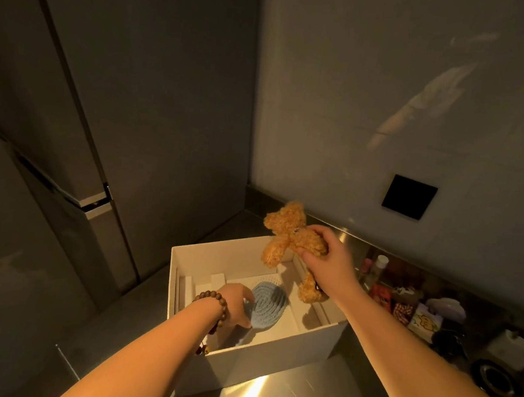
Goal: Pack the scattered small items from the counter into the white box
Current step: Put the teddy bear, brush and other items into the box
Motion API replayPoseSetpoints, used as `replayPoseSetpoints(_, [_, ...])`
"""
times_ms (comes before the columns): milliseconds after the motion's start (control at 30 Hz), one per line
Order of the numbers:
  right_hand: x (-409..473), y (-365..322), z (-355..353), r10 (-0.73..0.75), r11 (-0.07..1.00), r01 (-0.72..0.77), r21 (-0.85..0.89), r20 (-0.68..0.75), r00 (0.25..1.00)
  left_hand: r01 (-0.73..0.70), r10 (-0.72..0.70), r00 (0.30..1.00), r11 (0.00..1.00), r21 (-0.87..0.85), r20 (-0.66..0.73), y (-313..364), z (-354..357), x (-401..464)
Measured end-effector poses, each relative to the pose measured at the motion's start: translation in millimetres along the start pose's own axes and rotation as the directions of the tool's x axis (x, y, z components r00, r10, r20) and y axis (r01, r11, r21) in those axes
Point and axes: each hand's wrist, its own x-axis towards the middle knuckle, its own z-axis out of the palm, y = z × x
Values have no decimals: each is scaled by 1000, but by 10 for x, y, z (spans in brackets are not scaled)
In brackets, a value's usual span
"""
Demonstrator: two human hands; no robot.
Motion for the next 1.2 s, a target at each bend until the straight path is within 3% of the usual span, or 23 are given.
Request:
replayPoseSetpoints(133, [-20,34,42,42,998,-45,37,93,995,3,-2,1000,996,-84,10,-88,-8,-10])
replayPoseSetpoints(233, [-36,21,51,86,994,-95,47,162,983,11,-47,986,977,-213,-162,-89,-108,-76])
replayPoseSetpoints(367, [-59,-34,9,105,994,-104,-20,306,946,-174,-6,922,887,-428,-387,-94,-326,-249])
replayPoseSetpoints(500, [-64,-36,17,125,991,-81,-109,498,858,-301,53,908,774,-557,-415,-143,-451,-404])
replayPoseSetpoints(600, [-24,54,120,119,986,-37,-163,530,840,-303,68,900,806,-508,-430,-185,-434,-433])
replayPoseSetpoints(700, [38,196,273,88,973,24,-231,462,882,-261,38,872,880,-398,-488,-225,-375,-399])
replayPoseSetpoints(933, [230,354,479,-69,873,277,-401,461,885,-180,-31,834,928,-325,-550,-180,-260,-155])
replayPoseSetpoints(1067, [286,492,591,-49,836,299,-460,480,876,-124,-83,836,934,-334,-542,-212,-142,-40])
replayPoseSetpoints(1200, [272,597,672,15,883,217,-416,486,874,-150,-7,845,956,-251,-534,-292,-106,22])
